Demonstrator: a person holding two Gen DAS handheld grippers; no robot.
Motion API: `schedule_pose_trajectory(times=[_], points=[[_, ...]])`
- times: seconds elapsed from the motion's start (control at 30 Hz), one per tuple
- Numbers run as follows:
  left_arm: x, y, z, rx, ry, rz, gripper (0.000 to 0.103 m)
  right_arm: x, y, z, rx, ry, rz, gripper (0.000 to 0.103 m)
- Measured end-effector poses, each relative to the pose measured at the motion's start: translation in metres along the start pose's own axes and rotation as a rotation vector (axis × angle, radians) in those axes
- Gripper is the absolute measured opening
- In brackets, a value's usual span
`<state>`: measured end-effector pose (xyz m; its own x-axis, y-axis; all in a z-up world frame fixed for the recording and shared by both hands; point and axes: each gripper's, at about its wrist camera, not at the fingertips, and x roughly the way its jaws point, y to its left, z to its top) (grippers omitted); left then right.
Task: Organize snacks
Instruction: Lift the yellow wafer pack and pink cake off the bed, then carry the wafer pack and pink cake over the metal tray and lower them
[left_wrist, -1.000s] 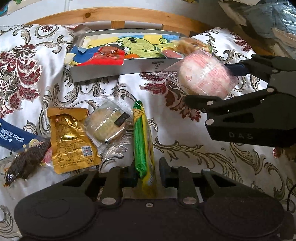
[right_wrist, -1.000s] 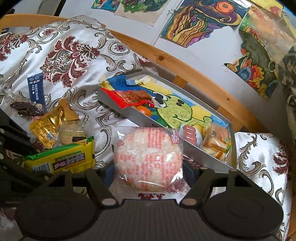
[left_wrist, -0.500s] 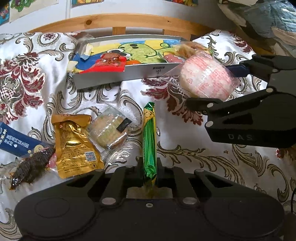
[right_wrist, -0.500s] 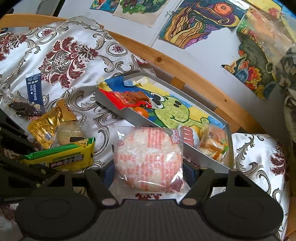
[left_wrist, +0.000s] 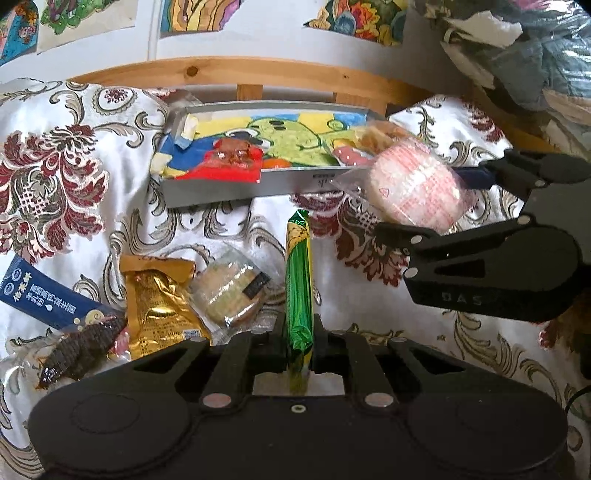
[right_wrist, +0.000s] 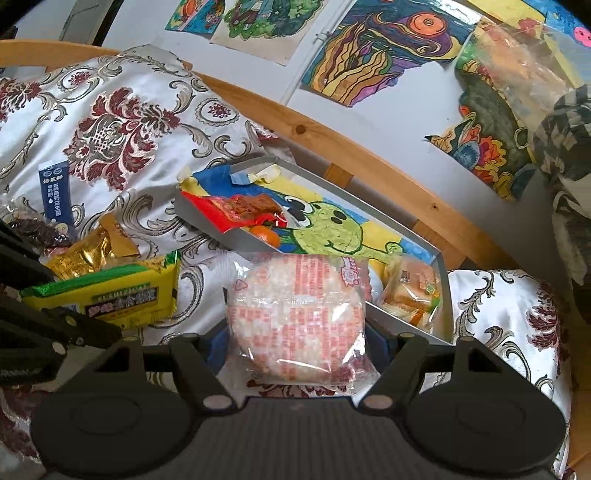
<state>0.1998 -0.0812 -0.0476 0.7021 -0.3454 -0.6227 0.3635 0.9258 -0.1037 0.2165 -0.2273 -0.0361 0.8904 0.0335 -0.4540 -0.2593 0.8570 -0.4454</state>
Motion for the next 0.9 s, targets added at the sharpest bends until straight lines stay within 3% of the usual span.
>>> schedule_pose_trajectory(times=[0.27, 0.57, 0.73, 0.9], points=[[-0.009, 0.004, 0.022, -0.027, -0.086, 0.004, 0.011, 0.003, -0.008, 0.004, 0.043, -0.030, -0.029, 0.076], [-0.002, 0.022, 0.087, -0.064, -0.238, 0.030, 0.011, 0.010, -0.026, 0.017, 0.135, -0.102, -0.066, 0.076], [0.015, 0.036, 0.115, -0.041, -0.344, 0.075, 0.011, 0.036, -0.035, 0.030, 0.186, -0.124, -0.116, 0.076], [0.040, 0.060, 0.131, -0.081, -0.374, 0.091, 0.011, 0.064, -0.042, 0.044, 0.256, -0.150, -0.128, 0.076]])
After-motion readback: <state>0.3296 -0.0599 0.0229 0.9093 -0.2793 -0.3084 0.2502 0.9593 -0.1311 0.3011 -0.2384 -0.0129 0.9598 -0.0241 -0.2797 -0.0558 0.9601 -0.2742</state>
